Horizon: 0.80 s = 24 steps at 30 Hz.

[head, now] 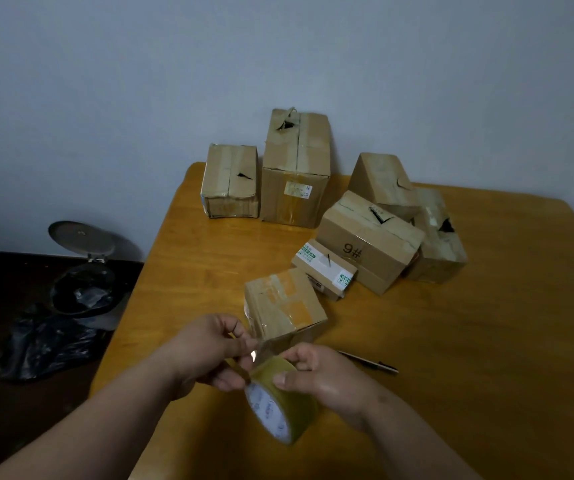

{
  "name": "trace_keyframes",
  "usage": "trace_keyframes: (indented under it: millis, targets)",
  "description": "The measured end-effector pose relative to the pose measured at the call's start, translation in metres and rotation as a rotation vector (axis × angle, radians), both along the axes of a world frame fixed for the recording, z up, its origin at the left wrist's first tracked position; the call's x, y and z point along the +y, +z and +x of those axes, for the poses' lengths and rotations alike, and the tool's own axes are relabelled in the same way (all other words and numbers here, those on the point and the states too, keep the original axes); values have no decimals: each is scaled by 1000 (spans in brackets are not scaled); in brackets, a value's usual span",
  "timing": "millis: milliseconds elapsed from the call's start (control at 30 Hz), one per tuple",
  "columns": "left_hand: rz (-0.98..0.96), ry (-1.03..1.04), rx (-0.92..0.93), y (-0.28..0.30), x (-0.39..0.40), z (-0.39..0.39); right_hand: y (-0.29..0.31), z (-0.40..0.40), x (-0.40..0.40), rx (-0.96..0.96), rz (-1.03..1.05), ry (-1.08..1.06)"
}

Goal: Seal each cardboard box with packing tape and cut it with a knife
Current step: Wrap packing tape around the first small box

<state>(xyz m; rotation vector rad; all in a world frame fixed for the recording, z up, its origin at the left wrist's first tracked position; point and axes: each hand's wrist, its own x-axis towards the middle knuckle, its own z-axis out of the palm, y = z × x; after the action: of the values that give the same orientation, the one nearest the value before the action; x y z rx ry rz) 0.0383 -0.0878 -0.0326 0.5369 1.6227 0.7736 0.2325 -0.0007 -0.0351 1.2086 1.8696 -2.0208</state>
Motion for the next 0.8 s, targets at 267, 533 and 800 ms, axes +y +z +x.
trace_keyframes:
  millis: [267, 533, 800]
  targets:
    - [190, 334, 109, -2, 1, 12, 28, 6, 24, 7, 33, 145]
    - [272, 518, 60, 12, 16, 16, 63, 8, 54, 64, 307, 189]
    - [211, 860, 71, -1, 30, 19, 79, -42, 77, -334, 1137, 425]
